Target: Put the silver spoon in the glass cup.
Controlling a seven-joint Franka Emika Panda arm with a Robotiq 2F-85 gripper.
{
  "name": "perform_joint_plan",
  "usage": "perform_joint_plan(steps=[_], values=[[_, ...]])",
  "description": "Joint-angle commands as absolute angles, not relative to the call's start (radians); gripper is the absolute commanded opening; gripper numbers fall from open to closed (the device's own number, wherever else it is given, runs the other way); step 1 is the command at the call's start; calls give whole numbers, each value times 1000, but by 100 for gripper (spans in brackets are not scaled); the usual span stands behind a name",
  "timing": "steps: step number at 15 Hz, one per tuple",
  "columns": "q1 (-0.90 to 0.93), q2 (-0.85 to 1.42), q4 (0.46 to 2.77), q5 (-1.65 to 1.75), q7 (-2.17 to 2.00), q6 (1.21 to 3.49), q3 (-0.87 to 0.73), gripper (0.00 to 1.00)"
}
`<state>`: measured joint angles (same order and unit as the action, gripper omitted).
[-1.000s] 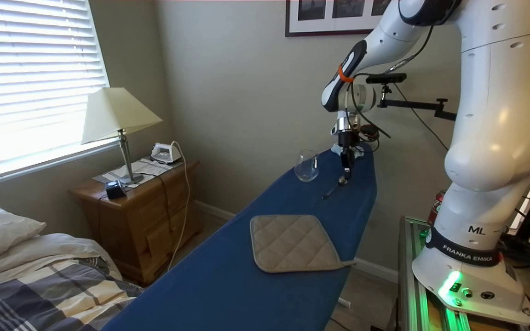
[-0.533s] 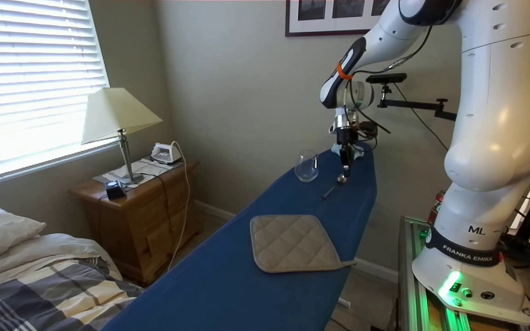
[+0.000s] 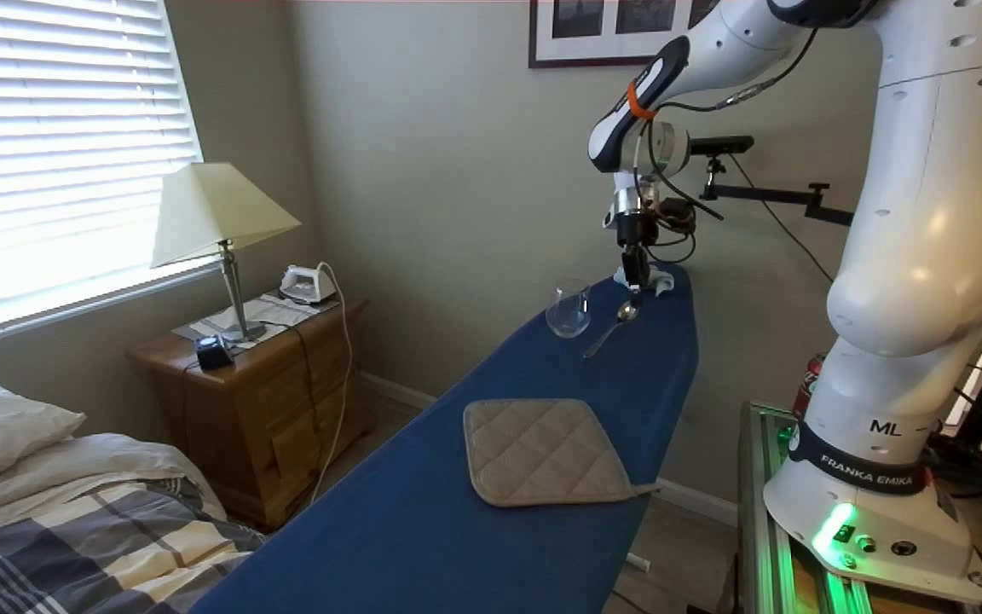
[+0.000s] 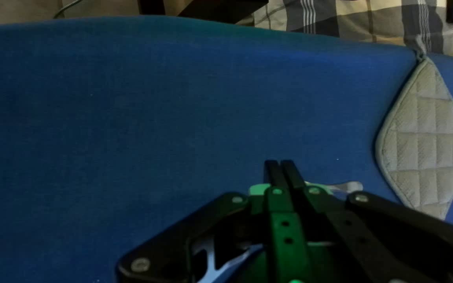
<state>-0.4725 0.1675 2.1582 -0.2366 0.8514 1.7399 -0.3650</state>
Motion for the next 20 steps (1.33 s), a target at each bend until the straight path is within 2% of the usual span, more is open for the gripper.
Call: perform_joint_plan(steps=[1, 12, 20], values=[[-449, 105, 2154, -216, 769, 1682, -363, 1], [-361, -124, 2091, -197, 412, 1527, -352, 1], [-362, -148, 1946, -198, 112, 1398, -363, 1]])
